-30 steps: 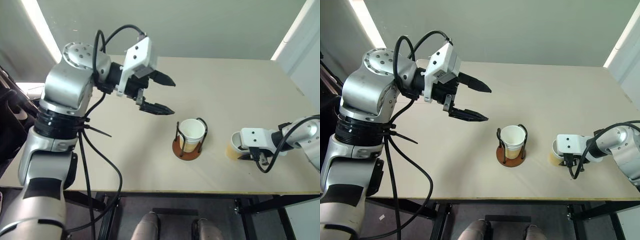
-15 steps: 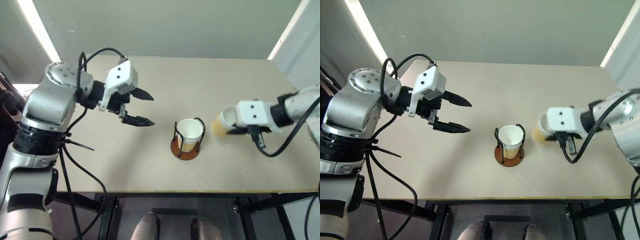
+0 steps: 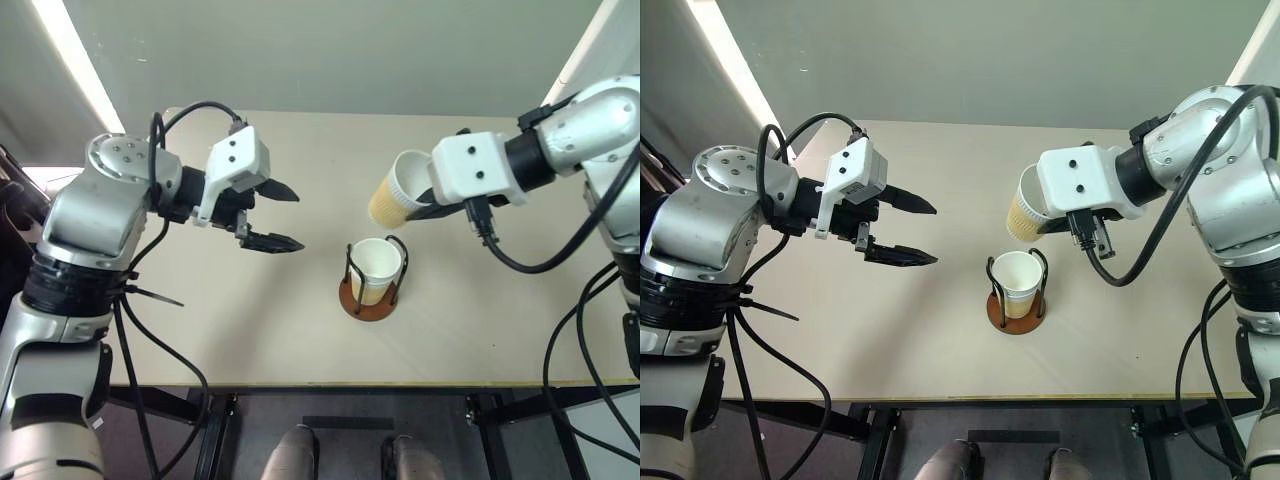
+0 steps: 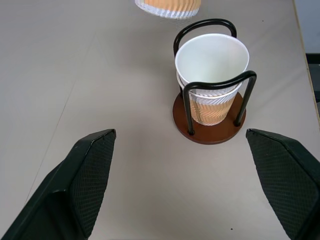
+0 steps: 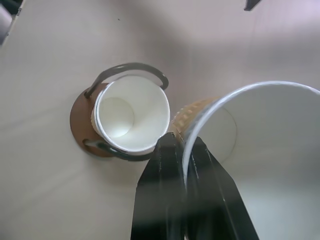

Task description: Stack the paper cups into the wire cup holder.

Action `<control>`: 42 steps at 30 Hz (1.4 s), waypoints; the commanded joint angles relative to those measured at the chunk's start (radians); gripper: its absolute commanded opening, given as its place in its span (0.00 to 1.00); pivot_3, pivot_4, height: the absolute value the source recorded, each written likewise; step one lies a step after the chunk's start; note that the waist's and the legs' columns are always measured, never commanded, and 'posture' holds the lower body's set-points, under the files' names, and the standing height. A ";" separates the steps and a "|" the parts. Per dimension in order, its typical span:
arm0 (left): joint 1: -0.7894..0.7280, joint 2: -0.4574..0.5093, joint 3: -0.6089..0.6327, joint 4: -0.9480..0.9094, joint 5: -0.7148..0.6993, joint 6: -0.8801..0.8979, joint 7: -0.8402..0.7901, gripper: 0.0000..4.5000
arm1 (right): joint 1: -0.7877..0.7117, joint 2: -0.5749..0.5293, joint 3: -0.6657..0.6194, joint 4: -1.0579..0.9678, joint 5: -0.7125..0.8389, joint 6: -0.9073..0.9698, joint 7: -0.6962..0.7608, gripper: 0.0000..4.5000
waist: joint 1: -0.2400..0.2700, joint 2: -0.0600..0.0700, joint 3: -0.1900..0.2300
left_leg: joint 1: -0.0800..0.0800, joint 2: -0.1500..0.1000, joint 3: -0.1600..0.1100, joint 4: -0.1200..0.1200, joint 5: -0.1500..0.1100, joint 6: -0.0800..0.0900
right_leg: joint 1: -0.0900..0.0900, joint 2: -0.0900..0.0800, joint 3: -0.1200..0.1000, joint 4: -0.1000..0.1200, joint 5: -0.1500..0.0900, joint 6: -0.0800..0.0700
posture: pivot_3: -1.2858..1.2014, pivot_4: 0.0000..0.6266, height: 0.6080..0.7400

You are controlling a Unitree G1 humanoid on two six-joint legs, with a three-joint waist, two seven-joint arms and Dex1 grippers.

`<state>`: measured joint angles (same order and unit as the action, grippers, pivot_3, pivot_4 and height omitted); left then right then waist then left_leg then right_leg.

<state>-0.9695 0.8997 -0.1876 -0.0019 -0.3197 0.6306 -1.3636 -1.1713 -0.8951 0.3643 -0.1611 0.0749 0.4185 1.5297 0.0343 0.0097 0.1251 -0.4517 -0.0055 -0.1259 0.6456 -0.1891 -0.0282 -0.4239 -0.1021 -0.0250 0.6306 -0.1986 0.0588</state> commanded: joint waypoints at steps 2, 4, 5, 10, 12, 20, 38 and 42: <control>-0.005 -0.001 0.028 -0.025 0.000 -0.018 0.013 1.00 | 0.000 0.016 0.010 -0.036 -0.004 -0.014 0.017 0.00 | 0.000 0.000 0.000 | 0.000 0.000 0.000 0.000 0.000 0.000 | 0.000 0.000 0.000 0.000 0.000 0.000 | 0.52 0.24 1.00; -0.003 -0.003 0.028 -0.024 0.001 -0.021 0.015 1.00 | 0.012 0.023 0.018 -0.044 -0.011 -0.019 0.017 0.00 | 0.000 0.000 0.000 | 0.000 0.000 0.000 0.000 0.000 -0.001 | 0.000 0.000 0.000 0.000 0.000 0.000 | 0.52 0.24 1.00; -0.002 -0.004 0.028 -0.024 0.000 -0.021 0.016 1.00 | 0.017 0.027 0.022 -0.049 -0.014 -0.020 0.016 0.00 | 0.000 0.000 0.000 | 0.000 0.000 0.000 0.000 0.000 -0.001 | 0.000 0.000 0.000 0.000 0.000 0.000 | 0.52 0.24 1.00; 0.002 -0.002 0.029 -0.021 0.000 -0.025 0.019 1.00 | 0.036 0.043 0.033 -0.078 -0.011 -0.012 0.016 0.00 | -0.001 0.000 0.000 | 0.001 0.000 0.000 0.000 0.000 -0.001 | 0.000 0.000 0.000 0.001 0.000 0.000 | 0.52 0.24 1.00; 0.002 -0.001 0.031 -0.021 -0.001 -0.026 0.020 1.00 | 0.045 0.050 0.039 -0.083 -0.018 -0.016 0.013 0.00 | -0.001 0.000 0.000 | 0.001 0.000 0.000 0.000 0.000 -0.001 | 0.000 0.000 0.000 0.002 0.000 -0.001 | 0.52 0.24 1.00; 0.000 -0.002 0.032 -0.024 -0.002 -0.025 0.024 1.00 | 0.059 0.049 0.060 -0.085 -0.046 -0.040 0.037 0.00 | -0.001 0.000 0.000 | 0.001 0.000 0.000 0.000 0.000 -0.001 | 0.000 0.000 0.000 0.002 -0.001 -0.001 | 0.52 0.24 1.00; -0.008 -0.013 0.025 -0.033 0.002 -0.015 0.036 1.00 | 0.051 0.110 0.057 -0.052 -0.081 -0.042 0.015 0.52 | -0.002 0.000 0.000 | 0.002 0.000 -0.001 0.000 0.000 -0.001 | 0.000 0.000 0.000 0.005 -0.001 -0.003 | 0.52 0.24 1.00; -0.007 -0.010 0.031 -0.042 -0.002 -0.001 0.050 1.00 | 0.021 0.160 0.002 0.002 -0.049 0.017 -0.052 0.83 | -0.003 0.000 0.000 | 0.002 0.000 -0.001 0.000 0.000 -0.001 | 0.000 0.000 0.000 0.005 -0.002 -0.003 | 0.52 0.24 1.00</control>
<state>-0.9588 0.8837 -0.1876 -0.0063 -0.3196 0.6217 -1.3236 -1.1132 -0.7444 0.4446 -0.1695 0.0019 0.4002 1.5203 0.0313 0.0098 0.1251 -0.4492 -0.0050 -0.1266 0.6452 -0.1894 -0.0292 -0.4244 -0.1022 -0.0252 0.6364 -0.2006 0.0553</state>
